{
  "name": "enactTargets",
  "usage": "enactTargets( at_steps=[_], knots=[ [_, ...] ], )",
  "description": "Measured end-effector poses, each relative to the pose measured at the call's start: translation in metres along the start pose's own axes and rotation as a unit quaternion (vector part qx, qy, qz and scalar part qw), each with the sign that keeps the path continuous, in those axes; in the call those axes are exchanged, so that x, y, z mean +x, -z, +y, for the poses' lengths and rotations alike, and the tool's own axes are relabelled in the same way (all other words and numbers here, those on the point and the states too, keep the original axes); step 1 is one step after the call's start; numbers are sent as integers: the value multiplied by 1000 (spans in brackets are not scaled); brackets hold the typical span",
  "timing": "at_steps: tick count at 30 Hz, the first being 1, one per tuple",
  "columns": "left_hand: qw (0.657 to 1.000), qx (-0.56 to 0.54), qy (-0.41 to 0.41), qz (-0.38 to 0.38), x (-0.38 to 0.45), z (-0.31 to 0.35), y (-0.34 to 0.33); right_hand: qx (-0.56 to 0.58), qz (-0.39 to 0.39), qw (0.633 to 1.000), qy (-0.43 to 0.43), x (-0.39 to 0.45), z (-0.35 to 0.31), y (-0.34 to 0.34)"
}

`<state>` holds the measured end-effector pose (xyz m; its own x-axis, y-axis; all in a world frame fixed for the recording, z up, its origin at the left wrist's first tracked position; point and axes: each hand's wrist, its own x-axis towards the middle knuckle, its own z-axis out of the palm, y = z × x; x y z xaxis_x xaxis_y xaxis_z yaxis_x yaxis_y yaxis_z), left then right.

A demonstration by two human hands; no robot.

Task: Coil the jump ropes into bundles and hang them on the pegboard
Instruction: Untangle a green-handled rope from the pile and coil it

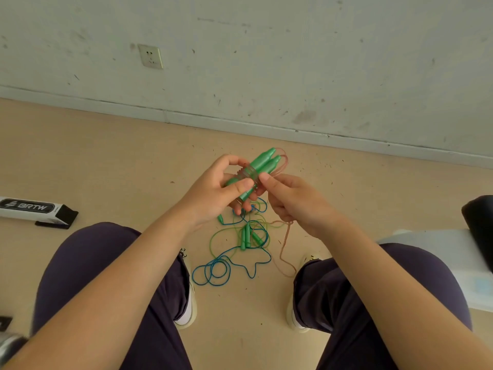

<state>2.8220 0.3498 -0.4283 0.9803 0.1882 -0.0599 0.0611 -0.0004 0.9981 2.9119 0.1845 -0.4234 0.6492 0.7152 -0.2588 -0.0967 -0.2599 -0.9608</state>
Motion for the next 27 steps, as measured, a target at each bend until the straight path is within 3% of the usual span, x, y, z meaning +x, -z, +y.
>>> enactTargets(
  at_steps=[8, 13, 18, 27],
  knots=[
    [995, -66, 63, -45, -1, -2, 1, -48, 27, 998, 29, 1, -1, -1],
    [998, -2, 57, 12, 3, -7, -2, -102, 22, 993, 59, -1, 1, -12],
    [998, -19, 53, 26, 3, -8, -4, -126, 50, 987, 85, -1, -2, -17],
    [995, -65, 58, -39, -2, 1, 2, -136, 58, 983, 105, -1, -3, -9]
  ],
)
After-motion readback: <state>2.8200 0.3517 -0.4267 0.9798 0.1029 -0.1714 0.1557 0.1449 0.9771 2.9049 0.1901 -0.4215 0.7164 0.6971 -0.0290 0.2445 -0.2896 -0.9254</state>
